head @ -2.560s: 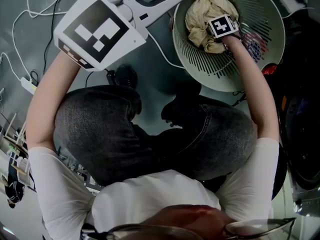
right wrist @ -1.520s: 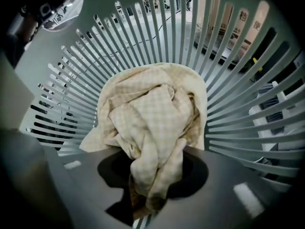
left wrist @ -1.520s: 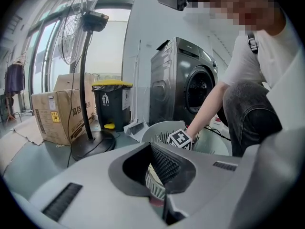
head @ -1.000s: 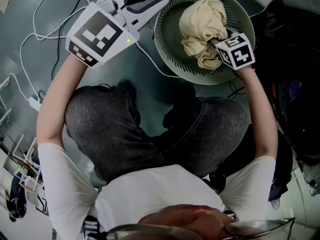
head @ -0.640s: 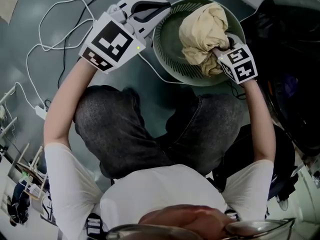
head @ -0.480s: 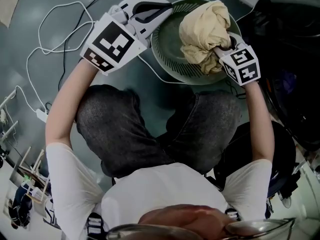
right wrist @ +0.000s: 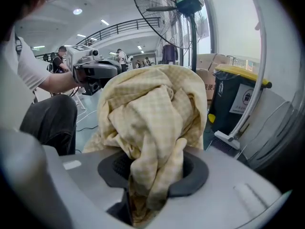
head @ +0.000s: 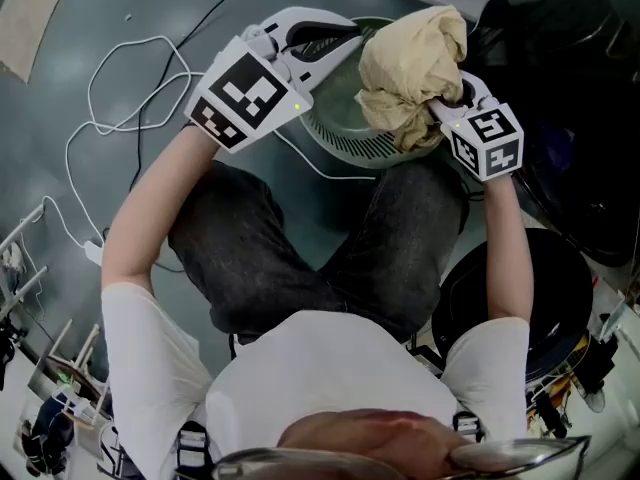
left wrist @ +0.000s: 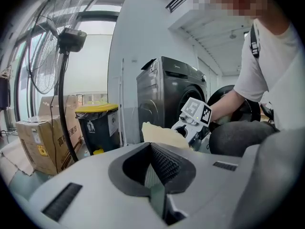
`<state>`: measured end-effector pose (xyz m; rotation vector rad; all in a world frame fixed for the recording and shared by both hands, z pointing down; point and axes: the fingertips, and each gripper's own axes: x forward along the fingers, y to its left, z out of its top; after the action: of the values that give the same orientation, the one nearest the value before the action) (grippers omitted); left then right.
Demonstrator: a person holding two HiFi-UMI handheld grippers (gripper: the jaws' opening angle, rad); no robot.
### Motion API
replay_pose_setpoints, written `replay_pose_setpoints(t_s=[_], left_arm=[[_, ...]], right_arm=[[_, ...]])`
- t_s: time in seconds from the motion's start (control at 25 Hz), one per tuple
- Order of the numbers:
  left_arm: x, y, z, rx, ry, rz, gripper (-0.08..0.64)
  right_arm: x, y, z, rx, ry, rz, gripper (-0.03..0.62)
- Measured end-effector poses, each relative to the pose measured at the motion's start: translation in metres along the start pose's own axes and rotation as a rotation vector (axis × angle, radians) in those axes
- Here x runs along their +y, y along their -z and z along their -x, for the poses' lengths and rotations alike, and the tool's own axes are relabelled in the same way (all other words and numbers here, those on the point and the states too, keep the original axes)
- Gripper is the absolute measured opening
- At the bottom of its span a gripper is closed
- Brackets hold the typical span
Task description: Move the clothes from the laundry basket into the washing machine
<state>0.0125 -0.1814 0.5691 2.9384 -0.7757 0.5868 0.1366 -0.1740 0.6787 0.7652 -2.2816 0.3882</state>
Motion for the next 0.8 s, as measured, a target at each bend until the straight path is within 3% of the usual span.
replay_pose_setpoints(t_s=[0.2,0.52,0.8], left_arm=[[-0.007,-0.020,-0.010,-0.016,0.022,-0.002,0.006],[-0.029,-0.038,-0.055,-0.041,0.033,0.136,0.005],[-0.051,-0.055,-0.082,-0.128,0.098,0.079,0.006]], right_arm=[[-0.007,-0.021,0.023,-0.071,0.034,-0.017,0.169],[-0.022,-0.021,0.057,-0.160,0.162,-0.103,0.170],[-0.036,0.000,0.099,-0.196,0.287,-0.144,0.170]])
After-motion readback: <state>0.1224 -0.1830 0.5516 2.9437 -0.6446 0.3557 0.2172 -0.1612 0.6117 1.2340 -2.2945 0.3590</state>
